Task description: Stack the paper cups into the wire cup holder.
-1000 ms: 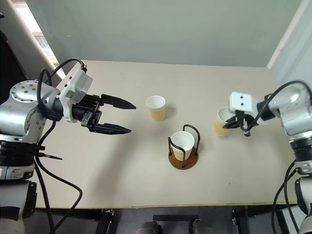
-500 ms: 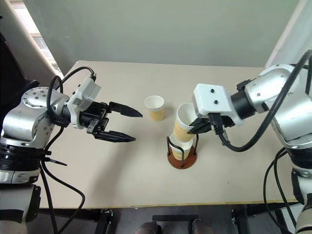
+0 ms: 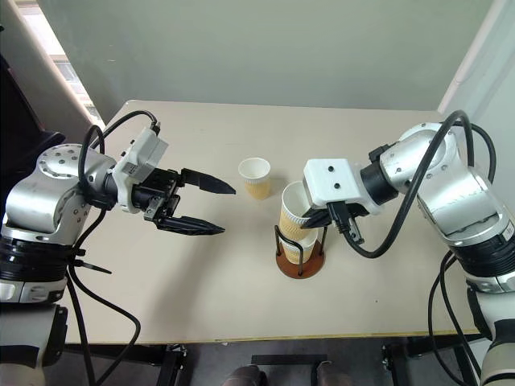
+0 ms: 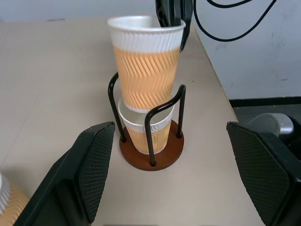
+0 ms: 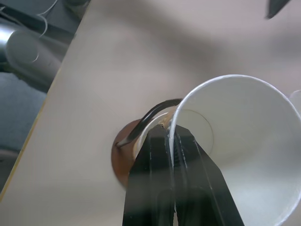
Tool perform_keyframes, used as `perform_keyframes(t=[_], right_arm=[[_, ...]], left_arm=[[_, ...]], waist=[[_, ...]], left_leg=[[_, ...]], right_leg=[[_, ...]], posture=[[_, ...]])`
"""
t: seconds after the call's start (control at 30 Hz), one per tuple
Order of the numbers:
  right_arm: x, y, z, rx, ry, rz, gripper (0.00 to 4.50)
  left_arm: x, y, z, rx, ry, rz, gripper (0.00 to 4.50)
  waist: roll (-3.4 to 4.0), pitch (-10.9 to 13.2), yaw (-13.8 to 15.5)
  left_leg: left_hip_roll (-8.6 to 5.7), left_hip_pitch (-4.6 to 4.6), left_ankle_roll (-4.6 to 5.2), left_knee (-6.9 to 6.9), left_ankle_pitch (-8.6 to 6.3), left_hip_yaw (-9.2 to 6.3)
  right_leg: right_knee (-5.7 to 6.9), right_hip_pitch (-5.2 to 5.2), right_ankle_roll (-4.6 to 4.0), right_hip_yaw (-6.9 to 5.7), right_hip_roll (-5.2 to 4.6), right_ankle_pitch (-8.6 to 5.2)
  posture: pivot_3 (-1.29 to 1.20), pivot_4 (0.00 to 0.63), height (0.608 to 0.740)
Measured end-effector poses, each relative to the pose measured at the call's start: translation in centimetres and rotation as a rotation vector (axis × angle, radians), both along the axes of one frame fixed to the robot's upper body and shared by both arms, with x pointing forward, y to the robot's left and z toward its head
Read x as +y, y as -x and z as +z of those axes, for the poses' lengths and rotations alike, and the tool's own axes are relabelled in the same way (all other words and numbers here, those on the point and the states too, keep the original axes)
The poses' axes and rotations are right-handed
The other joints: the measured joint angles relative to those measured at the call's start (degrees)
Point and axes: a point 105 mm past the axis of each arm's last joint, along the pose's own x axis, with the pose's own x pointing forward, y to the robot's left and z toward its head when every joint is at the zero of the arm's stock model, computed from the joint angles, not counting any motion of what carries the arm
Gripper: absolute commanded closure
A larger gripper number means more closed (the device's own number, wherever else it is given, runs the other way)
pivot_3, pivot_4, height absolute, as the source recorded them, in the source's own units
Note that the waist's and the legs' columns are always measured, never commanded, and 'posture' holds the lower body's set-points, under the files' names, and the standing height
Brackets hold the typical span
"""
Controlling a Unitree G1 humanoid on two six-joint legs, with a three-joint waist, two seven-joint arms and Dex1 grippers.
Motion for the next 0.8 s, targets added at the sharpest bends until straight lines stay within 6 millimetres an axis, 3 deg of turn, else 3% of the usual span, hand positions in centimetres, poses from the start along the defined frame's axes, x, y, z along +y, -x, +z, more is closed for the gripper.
perform_keyframes(t=[0.13, 0.23, 0.6, 0.8], right_arm=[[0.1, -0.1, -0.2, -0.017, 0.015, 0.010, 4.46], [0.5, -0.5, -0.9, -0.027, 0.030, 0.013, 3.81], [0.5, -1.5, -0.7, -0.027, 0.011, -0.033, 0.03], [-1.6, -3.8, 3.8, -0.020, -0.246, -0.264, 0.03]], left_arm=[[0.0, 0.0, 0.0, 0.000, -0.001, 0.001, 0.41], [0.0, 0.0, 0.0, -0.001, -0.003, 0.002, 0.41], [-0.4, -0.2, -0.1, -0.008, -0.004, 0.000, 0.41], [-1.1, -1.9, 1.0, -0.142, -0.058, 0.099, 0.41]], waist=[[0.00, 0.0, 0.0], [0.00, 0.0, -0.1], [0.00, 0.0, 0.0], [0.00, 0.0, 0.2]], left_leg=[[0.00, 0.00, 0.03, 0.01, -0.01, 0.00], [0.00, 0.00, 0.09, 0.03, -0.04, -0.01], [0.00, 0.00, 0.08, 0.04, -0.03, -0.02], [0.00, 0.00, 0.06, 0.05, -0.02, -0.02]], right_leg=[[0.01, 0.00, -0.01, 0.00, 0.00, 0.00], [0.06, -0.01, -0.01, 0.00, 0.00, 0.01], [0.05, 0.00, -0.02, -0.02, 0.00, 0.01], [0.01, 0.01, -0.03, -0.01, -0.01, 0.01]], posture=[[0.00, 0.150, 0.740], [0.00, 0.150, 0.740], [0.00, 0.150, 0.740], [0.00, 0.150, 0.740]])
